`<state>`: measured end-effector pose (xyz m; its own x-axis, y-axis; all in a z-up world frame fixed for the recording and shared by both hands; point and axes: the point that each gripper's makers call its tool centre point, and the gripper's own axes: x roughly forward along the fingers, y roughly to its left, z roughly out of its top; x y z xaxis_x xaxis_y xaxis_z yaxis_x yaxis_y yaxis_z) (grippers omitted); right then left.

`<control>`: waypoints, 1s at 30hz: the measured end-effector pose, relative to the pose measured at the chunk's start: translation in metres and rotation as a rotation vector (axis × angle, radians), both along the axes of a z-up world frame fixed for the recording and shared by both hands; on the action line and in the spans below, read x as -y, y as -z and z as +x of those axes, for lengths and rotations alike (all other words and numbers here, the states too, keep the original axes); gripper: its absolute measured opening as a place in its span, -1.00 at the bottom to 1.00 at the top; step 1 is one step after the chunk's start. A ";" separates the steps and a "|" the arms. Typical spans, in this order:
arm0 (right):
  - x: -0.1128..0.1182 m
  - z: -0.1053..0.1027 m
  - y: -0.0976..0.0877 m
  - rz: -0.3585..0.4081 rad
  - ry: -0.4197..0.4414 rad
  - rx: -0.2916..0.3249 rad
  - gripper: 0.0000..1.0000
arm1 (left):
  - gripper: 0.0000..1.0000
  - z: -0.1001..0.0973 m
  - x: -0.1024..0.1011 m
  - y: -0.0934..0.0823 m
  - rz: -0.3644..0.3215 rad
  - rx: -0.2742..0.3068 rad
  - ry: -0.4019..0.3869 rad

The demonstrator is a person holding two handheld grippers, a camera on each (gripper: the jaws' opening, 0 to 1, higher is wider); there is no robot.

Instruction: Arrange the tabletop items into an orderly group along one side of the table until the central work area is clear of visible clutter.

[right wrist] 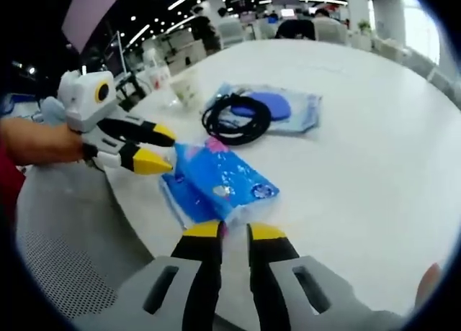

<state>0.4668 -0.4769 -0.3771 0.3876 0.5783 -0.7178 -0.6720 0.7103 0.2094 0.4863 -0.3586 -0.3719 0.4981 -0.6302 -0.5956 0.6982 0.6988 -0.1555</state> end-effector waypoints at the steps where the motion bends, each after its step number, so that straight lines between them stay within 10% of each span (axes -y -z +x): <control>1: 0.001 0.000 0.000 0.003 0.002 -0.001 -0.79 | -0.54 0.000 0.001 0.000 0.000 -0.001 0.002; 30: 0.009 0.018 -0.023 -0.008 -0.005 0.070 -0.96 | -0.97 0.006 0.007 -0.008 -0.007 -0.011 -0.030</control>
<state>0.4848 -0.4863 -0.3543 0.4342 0.5747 -0.6937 -0.6884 0.7084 0.1560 0.4921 -0.3660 -0.3638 0.5098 -0.6195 -0.5969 0.6755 0.7179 -0.1682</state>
